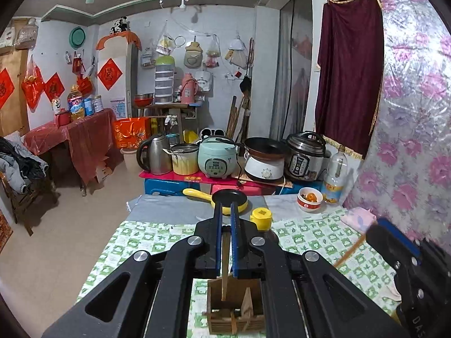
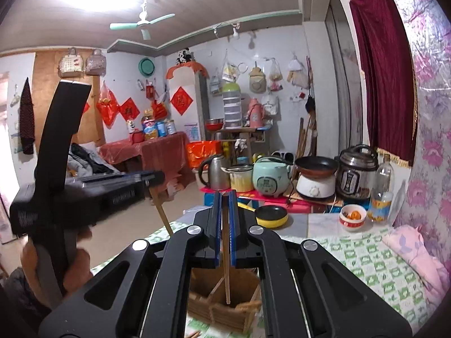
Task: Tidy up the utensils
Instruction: 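Carry both held chopsticks into the wooden holder and open both tools, then move both open tools back down to the loose chopsticks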
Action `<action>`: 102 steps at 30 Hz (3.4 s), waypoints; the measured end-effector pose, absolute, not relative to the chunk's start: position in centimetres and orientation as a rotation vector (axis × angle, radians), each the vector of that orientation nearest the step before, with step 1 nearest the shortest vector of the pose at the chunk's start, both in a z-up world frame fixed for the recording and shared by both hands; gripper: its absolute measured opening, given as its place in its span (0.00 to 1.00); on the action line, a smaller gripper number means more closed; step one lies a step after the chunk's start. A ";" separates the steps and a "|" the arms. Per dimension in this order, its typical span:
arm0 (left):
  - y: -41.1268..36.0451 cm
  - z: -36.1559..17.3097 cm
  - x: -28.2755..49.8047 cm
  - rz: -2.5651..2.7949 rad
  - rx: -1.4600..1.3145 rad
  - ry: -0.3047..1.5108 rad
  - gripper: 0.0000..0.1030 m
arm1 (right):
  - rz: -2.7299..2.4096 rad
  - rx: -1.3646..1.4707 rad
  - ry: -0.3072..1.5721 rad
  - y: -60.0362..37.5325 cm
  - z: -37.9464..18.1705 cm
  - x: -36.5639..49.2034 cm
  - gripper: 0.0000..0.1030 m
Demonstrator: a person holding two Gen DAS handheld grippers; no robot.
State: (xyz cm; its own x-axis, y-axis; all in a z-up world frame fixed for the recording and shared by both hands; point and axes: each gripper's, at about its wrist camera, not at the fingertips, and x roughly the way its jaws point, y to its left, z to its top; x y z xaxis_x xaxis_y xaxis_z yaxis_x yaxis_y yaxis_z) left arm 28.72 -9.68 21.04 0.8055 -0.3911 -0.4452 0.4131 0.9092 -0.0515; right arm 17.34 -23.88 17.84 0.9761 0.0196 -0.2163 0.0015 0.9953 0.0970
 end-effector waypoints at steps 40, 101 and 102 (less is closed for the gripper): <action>4.7 2.0 9.6 -0.162 0.049 0.741 0.94 | -0.184 -0.004 0.498 -21.7 1.0 -2.1 0.93; 5.5 -5.8 13.3 -0.205 0.060 1.063 0.94 | -0.170 0.182 0.948 -25.4 -7.6 2.5 0.65; 5.5 -5.8 13.3 -0.205 0.059 1.063 0.94 | -0.166 0.242 0.944 -26.3 -7.7 2.4 0.63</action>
State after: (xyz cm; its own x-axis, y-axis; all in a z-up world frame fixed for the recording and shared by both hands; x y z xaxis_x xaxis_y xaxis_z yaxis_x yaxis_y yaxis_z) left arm 13.30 5.53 -5.79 0.4689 -0.1383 -0.8724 0.1954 0.9794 -0.0503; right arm 2.39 -26.32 -7.71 0.5768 -0.0354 -0.8161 0.2455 0.9604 0.1318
